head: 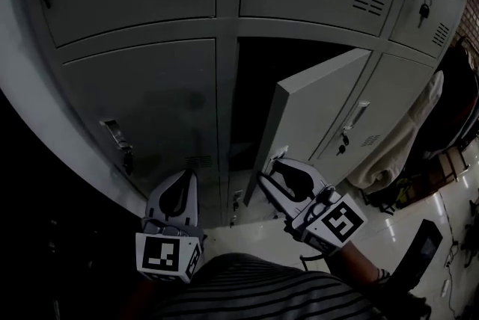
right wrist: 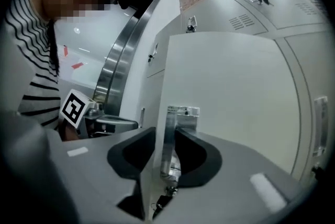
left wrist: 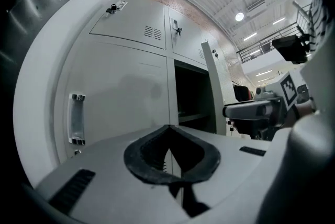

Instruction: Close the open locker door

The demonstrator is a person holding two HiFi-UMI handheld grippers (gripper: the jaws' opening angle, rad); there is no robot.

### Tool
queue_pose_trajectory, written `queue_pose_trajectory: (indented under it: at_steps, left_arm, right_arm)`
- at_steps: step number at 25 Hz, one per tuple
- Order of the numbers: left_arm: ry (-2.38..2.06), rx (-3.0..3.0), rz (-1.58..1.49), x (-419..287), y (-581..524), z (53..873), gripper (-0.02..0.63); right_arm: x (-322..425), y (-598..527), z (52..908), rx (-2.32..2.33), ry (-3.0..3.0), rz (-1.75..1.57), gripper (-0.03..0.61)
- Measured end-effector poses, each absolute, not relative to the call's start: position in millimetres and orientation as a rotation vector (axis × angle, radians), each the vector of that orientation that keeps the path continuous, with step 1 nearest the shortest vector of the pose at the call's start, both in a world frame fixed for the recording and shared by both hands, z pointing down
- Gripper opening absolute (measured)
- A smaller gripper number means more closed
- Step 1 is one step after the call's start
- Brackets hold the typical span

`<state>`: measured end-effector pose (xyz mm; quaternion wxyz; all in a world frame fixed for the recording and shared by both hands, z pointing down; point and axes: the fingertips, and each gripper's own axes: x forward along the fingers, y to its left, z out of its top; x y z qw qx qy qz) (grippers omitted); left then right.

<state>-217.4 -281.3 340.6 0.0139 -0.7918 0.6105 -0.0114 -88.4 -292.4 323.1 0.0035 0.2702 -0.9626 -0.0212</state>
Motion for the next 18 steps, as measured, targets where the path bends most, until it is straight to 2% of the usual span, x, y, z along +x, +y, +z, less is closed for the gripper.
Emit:
queue_pose_trajectory:
  at_steps: [6, 14, 18]
  left_arm:
    - [1.878, -2.471, -0.036, -244.5, -297.7, 338.6, 0.002]
    - [1.766, -2.629, -0.019, -240.7, -319.3, 338.3, 0.002]
    - [1.745, -2.655, -0.007, -238.4, -327.0, 334.5, 0.002]
  right_arm:
    - [-111.9, -339.5, 319.6, 0.919, -3.035, -0.035, 0.100]
    - [-120.7, -389.2, 326.7, 1.048, -2.972, 0.044, 0.101]
    - [-128.7, -393.1, 325.9, 1.066, -2.940, 0.007, 0.080]
